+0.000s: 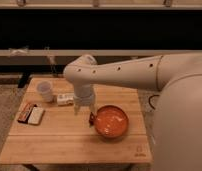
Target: Move the arm in a circular motion
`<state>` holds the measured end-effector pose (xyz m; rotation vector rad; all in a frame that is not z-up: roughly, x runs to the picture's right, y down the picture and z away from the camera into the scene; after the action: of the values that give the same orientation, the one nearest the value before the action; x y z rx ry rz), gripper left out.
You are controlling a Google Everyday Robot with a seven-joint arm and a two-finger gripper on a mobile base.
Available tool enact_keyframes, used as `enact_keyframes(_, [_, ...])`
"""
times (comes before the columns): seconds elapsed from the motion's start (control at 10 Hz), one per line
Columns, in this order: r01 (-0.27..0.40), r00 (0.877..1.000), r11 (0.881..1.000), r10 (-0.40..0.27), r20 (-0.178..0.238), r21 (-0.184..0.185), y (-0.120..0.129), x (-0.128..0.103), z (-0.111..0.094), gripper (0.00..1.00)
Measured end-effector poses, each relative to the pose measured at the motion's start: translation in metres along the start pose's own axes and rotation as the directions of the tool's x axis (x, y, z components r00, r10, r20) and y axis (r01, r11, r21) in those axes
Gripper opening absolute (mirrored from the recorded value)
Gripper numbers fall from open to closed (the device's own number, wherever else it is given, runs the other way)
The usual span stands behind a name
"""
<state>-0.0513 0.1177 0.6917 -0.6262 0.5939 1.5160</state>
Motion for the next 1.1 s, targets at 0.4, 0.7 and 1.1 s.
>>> enact_keyframes(0.4, [-0.178,0.984,0.983,0.177,-0.023,-0.053,-0.109,0.008,0.006,0.65])
enact_keyframes(0.7, [-0.247,0.969,0.965,0.246,-0.018,-0.093,-0.185,-0.041,0.003,0.65])
enact_keyframes(1.1, [-0.207,0.978,0.973,0.207,-0.011,-0.103,-0.203,-0.116,-0.001,0.65])
